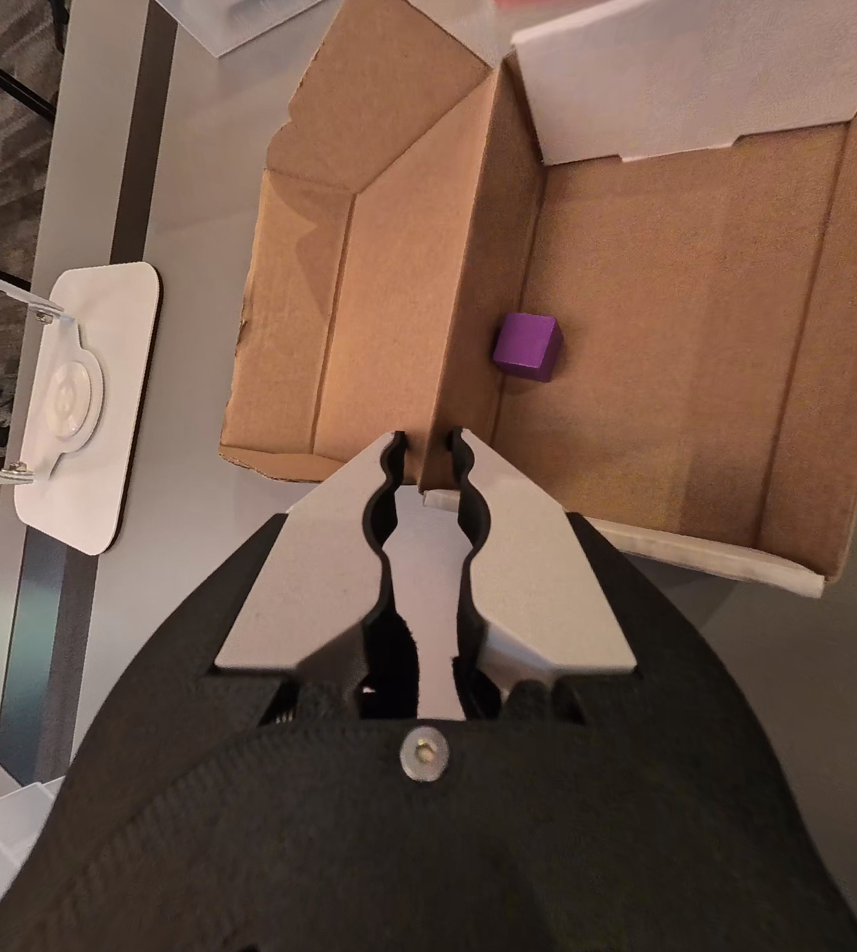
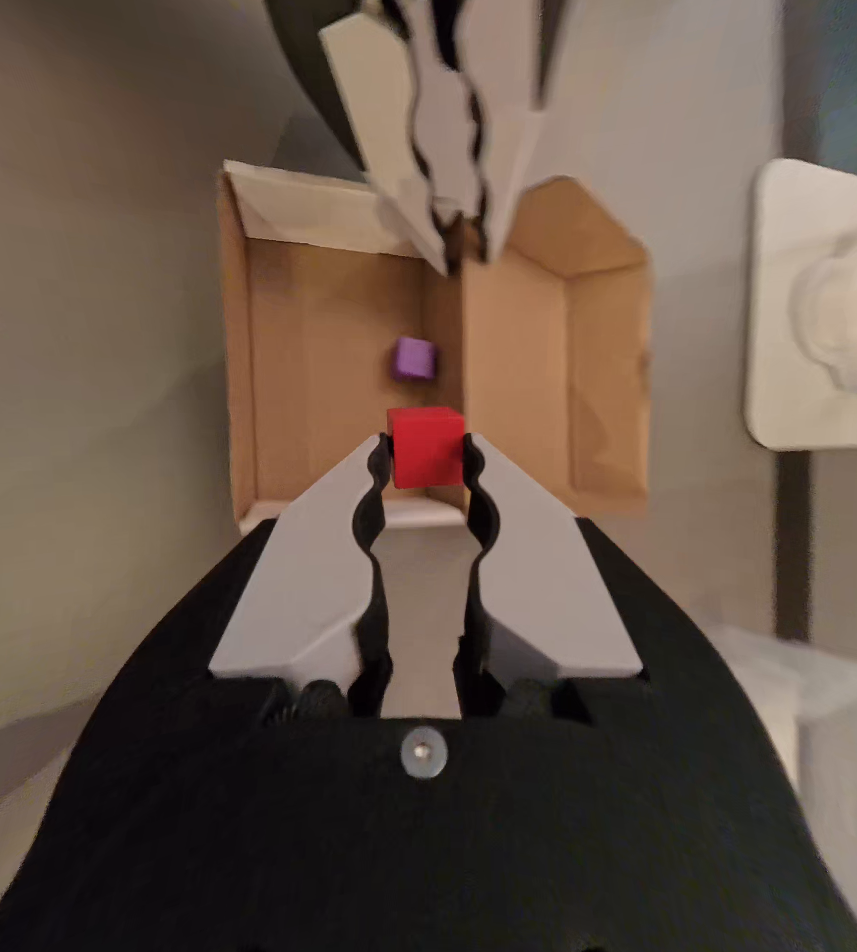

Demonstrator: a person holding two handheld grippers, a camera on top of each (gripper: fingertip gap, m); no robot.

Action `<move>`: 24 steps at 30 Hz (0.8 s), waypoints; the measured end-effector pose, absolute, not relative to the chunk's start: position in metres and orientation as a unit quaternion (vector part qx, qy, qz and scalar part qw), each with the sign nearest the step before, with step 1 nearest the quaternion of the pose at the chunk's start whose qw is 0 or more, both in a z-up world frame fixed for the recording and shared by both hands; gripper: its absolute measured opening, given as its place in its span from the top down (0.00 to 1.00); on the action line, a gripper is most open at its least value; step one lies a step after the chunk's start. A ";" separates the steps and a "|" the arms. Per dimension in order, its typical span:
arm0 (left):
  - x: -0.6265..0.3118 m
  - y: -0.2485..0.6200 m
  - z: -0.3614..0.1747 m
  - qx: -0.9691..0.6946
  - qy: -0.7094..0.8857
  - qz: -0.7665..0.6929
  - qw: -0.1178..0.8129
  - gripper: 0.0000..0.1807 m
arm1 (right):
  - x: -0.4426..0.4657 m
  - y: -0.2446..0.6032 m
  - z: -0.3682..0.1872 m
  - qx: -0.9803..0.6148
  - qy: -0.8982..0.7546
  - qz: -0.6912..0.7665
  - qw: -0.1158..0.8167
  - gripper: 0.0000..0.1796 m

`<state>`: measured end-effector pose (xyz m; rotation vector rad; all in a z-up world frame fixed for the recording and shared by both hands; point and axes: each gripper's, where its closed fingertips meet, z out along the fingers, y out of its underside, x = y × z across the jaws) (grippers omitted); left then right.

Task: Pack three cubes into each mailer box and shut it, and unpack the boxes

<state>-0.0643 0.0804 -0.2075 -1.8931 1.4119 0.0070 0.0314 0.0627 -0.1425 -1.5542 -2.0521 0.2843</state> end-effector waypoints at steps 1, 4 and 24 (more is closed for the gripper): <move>-0.064 0.080 -0.208 -0.742 0.553 0.003 0.380 0.91 | 0.046 0.073 -0.126 -0.586 -0.750 0.096 0.292 0.86; -0.064 0.080 -0.208 -0.741 0.554 0.004 0.379 0.91 | 0.099 0.116 -0.090 -0.634 -0.700 0.048 0.325 0.86; -0.064 0.081 -0.208 -0.742 0.552 -0.003 0.381 0.91 | 0.275 0.195 -0.224 -0.778 -0.619 -0.072 0.079 0.85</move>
